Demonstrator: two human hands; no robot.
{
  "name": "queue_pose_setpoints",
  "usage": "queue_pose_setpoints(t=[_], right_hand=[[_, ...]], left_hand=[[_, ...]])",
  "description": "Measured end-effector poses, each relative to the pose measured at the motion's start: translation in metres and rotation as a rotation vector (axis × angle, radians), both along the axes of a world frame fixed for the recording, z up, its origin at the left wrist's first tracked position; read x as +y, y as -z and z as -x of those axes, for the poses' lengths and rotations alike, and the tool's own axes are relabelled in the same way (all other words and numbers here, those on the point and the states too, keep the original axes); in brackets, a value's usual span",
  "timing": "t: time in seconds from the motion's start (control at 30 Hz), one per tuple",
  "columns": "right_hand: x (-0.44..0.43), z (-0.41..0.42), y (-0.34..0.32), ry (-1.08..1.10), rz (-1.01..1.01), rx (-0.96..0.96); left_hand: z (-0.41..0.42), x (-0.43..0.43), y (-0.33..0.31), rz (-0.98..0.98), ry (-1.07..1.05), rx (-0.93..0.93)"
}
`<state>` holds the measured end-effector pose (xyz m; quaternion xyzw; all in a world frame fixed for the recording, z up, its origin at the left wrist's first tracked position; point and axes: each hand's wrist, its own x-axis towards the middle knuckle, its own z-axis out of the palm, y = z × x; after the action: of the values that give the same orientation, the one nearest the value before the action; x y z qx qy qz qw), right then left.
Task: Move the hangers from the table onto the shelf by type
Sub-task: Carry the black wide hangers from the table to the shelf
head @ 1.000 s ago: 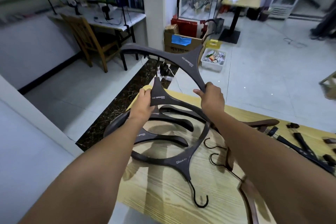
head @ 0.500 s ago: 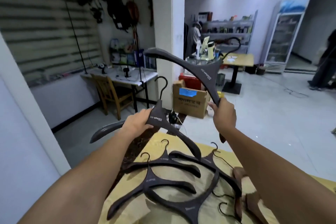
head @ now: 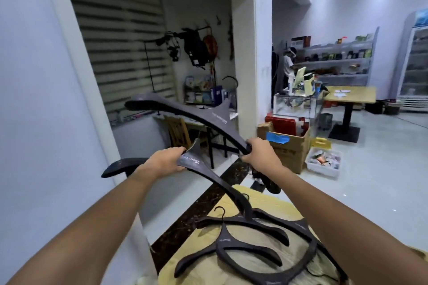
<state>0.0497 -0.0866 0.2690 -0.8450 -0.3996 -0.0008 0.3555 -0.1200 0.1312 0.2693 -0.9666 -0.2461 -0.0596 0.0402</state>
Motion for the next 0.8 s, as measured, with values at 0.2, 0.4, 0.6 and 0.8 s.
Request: queue_pose_setpoints(t=[0.2,0.4,0.6,0.8], right_hand=[[0.002,0.026,0.015,-0.173,0.013,0.019],[0.002,0.071,0.02,-0.312,0.024,-0.017],[0.003,0.138,0.008,-0.476,0.065,-0.131],[0.0,0.2,-0.007,-0.649,0.056,-0.135]], left_hand=[[0.063,-0.025,0.026,0.073,-0.148,-0.052],[0.126,-0.068,0.052,0.134,-0.325,-0.145],[0.197,-0.107,0.056,0.157,-0.521,-0.175],[0.257,-0.14,0.041,0.111,-0.681,-0.163]])
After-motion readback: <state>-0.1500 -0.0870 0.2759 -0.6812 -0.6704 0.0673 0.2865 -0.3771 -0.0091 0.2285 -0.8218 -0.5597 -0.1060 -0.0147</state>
